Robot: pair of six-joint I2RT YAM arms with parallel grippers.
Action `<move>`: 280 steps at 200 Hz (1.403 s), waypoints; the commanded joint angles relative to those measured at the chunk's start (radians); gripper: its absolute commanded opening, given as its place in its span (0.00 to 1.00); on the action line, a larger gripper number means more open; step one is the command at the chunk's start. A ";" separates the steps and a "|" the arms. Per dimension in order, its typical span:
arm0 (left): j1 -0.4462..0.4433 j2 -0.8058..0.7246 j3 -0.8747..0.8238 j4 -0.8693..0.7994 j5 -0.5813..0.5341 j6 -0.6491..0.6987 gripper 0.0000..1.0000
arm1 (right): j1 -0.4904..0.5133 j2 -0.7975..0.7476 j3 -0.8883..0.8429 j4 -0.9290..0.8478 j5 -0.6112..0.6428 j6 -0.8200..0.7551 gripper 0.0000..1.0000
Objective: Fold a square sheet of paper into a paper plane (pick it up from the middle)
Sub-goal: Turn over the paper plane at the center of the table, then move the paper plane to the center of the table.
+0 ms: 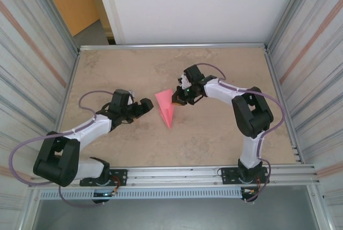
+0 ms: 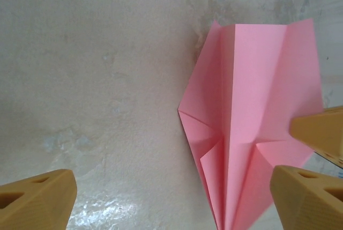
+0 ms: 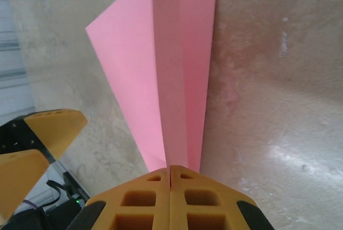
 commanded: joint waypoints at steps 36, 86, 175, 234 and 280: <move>-0.034 0.085 0.021 0.046 0.092 -0.022 0.84 | -0.078 0.015 -0.123 0.110 -0.071 -0.038 0.05; -0.113 0.222 0.122 0.077 0.124 -0.025 0.70 | -0.114 0.022 -0.159 0.125 -0.074 -0.055 0.06; -0.134 0.421 0.312 0.032 0.160 0.011 0.39 | -0.127 0.032 -0.169 0.139 -0.086 -0.063 0.05; -0.135 0.523 0.424 -0.045 0.165 0.062 0.14 | -0.133 0.024 -0.166 0.139 -0.091 -0.063 0.05; -0.135 0.444 0.397 -0.105 0.068 0.077 0.06 | -0.145 -0.014 -0.172 0.137 -0.072 -0.057 0.04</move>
